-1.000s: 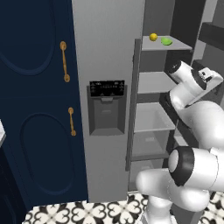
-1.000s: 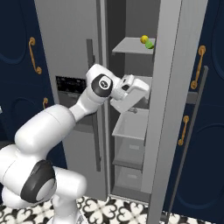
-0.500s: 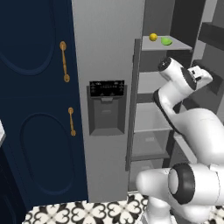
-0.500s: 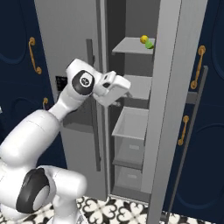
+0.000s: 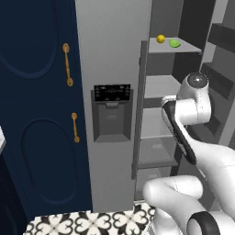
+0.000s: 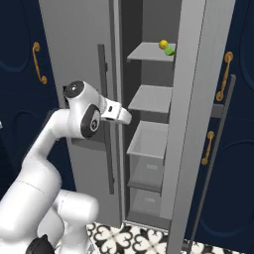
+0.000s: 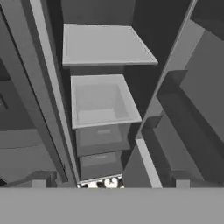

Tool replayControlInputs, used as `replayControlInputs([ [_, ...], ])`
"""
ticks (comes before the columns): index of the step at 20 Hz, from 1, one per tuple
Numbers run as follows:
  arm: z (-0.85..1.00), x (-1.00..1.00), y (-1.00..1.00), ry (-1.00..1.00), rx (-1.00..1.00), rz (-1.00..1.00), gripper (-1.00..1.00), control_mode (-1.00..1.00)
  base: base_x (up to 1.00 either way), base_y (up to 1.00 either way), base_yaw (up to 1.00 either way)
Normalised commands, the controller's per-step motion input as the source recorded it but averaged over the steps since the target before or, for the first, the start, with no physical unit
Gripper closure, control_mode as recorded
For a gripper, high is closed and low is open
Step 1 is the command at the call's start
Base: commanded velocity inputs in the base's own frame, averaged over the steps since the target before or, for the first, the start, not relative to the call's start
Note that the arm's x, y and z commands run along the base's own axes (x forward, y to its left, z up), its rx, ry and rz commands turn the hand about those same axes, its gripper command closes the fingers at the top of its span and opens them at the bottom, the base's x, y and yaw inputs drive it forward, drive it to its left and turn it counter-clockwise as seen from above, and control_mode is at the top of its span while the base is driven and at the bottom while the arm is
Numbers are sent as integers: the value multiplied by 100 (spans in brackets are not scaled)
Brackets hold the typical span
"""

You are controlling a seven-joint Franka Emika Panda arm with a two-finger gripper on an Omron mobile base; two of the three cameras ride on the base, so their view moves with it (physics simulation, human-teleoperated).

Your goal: Grab a lemon wedge from the fridge and one ice cube from the ice bowl, and put them in the glass of lemonade.

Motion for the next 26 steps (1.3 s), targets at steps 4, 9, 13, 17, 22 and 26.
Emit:
replayControlInputs([
  [4,81,-90,52,0,16,32,-100,-100,0,0,0],
  [9,93,-90,7,2,4,2,-100,-100,0,0,0],
  [13,77,-79,9,-1,0,0,-100,-100,0,0,0],
  [17,7,-88,1,0,0,0,-100,-100,0,0,0],
  [22,0,-15,13,1,0,0,-100,-100,0,0,0],
  [26,0,-18,44,0,0,0,-100,-100,0,0,0],
])
